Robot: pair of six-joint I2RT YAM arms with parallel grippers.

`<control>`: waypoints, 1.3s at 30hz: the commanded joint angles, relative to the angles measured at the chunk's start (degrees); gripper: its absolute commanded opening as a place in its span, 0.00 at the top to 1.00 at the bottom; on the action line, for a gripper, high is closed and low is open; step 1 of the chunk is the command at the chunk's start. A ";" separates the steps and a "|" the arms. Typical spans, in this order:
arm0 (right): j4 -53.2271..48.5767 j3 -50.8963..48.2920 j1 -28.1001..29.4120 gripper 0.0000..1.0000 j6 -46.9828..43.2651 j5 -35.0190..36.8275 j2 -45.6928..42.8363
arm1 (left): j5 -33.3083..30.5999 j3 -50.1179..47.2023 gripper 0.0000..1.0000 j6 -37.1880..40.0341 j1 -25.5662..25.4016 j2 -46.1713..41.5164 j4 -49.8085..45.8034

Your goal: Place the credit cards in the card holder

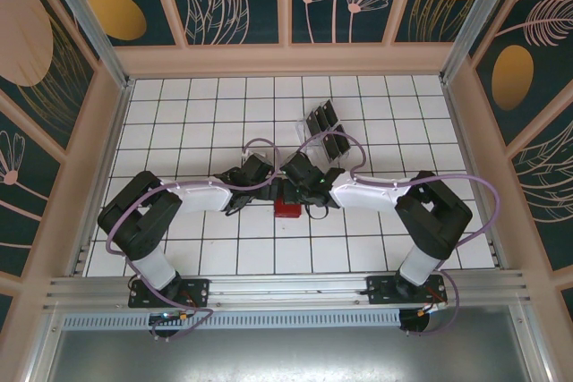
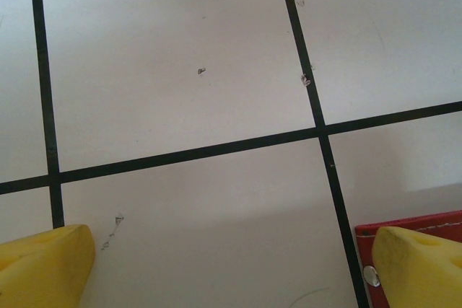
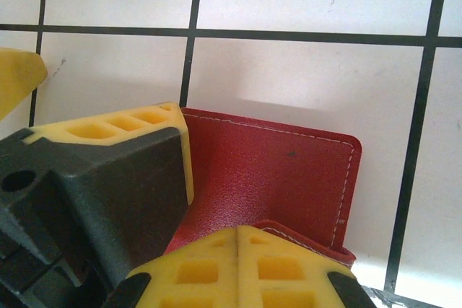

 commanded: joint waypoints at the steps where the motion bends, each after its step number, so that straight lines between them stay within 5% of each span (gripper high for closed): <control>1: 2.29 -0.92 -0.23 1.00 1.01 -0.62 0.77 | 1.43 -1.18 0.01 -0.07 0.13 0.46 -1.03; 20: 5.15 -2.52 -0.23 1.00 1.68 -2.10 -3.70 | 1.53 -1.20 0.02 -0.08 0.10 0.49 -1.03; 31: -3.27 -0.52 0.59 0.59 1.07 3.56 -3.33 | 1.62 -1.21 0.01 -0.02 0.16 0.51 -1.03; 39: -4.89 0.43 2.22 0.58 0.19 5.99 0.25 | 1.70 -1.24 0.01 -0.05 0.17 0.50 -1.17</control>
